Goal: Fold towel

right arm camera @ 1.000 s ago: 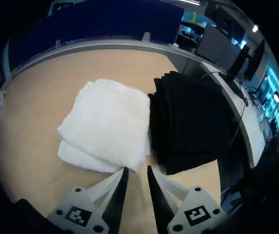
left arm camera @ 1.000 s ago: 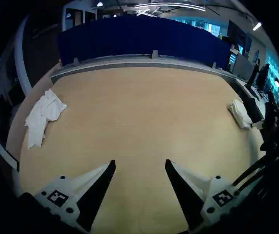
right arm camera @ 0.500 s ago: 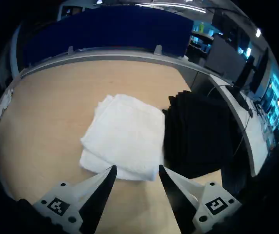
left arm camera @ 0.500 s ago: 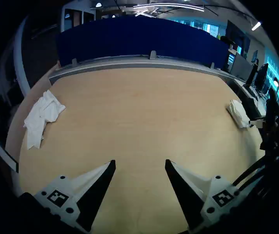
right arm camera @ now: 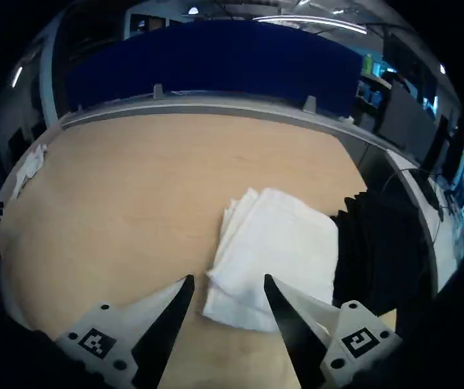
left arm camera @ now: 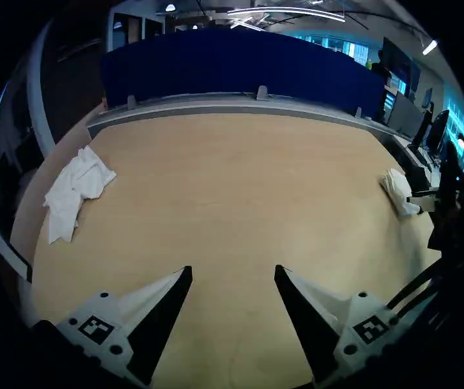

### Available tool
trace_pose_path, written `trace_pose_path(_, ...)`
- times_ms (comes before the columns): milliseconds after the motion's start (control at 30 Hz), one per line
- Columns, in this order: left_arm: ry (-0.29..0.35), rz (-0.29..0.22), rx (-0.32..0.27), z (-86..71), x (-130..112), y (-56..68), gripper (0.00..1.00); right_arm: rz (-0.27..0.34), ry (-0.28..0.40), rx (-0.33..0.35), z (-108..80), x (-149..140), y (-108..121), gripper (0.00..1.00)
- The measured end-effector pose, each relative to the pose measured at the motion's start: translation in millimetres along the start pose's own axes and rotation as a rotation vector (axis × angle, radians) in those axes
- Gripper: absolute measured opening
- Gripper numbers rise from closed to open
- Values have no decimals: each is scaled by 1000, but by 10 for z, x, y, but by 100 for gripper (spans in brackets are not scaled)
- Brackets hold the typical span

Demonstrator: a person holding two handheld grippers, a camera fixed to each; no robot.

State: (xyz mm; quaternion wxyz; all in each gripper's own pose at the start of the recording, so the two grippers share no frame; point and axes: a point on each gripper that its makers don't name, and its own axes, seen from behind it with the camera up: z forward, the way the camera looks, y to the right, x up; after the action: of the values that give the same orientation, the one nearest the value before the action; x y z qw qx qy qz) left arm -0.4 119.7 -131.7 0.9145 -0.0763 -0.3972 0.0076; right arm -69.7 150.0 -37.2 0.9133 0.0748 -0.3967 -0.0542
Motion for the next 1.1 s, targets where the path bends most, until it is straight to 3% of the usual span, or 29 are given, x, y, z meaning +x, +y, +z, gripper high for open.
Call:
trace_pose_path(167,0,-2,6,-23,-20,-32,94,-11,-6,12,128,27,-119,79)
trace_pose_path(267,0,-6,12,-31,-38,-66,94,-11,-8,11,184,44,-144,71)
trace_pose_path(800,-1,-25,24,-11,-82,-162,94,-39,-39,-38,256,13,-38,11)
trace_pose_path(1100,0,-21,21,-8,-65,-147,94,-57,-28,-31,211,49,-72,4)
